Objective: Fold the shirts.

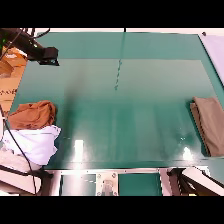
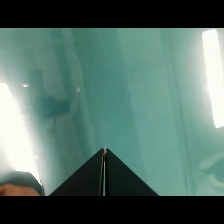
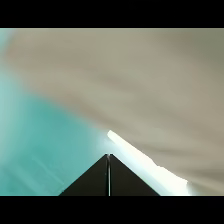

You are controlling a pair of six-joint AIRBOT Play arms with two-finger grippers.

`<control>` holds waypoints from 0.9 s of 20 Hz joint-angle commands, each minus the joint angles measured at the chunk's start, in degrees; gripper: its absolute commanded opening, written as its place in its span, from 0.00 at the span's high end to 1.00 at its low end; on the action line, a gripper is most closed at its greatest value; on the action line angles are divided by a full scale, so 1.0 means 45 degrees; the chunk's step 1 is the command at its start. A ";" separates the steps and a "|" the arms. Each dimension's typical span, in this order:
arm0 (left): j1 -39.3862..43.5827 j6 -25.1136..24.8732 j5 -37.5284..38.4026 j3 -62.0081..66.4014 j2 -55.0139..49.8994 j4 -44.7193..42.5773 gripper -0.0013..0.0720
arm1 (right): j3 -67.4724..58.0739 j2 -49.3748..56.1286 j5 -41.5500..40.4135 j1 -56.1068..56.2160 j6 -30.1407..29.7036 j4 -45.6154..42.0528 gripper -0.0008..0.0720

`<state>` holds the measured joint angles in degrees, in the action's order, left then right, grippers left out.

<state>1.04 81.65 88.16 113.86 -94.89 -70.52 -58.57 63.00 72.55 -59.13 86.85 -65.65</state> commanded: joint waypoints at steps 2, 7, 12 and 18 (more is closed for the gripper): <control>0.1098 0.0452 0.0155 -0.2103 0.1307 0.0063 0.93 | 0.0311 -0.0015 -0.0544 0.5770 -0.1112 0.0165 0.97; 0.3274 0.1248 -0.2030 -0.8228 0.4255 0.0019 0.93 | 0.1836 -0.0525 -0.0597 0.9646 -0.0913 0.0155 0.97; 0.3667 0.1894 -0.2701 -1.0822 0.5294 -0.0010 0.93 | 0.1695 -0.0578 -0.1307 1.0404 -0.0884 0.0631 0.96; 0.3667 0.1885 -0.2987 -1.0831 0.5285 0.0010 0.93 | 0.1695 -0.0578 -0.1316 1.0399 -0.0884 0.0641 0.97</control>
<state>17.37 89.84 75.72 66.02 -71.48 -70.50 -50.96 60.45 66.96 -12.75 82.85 -63.11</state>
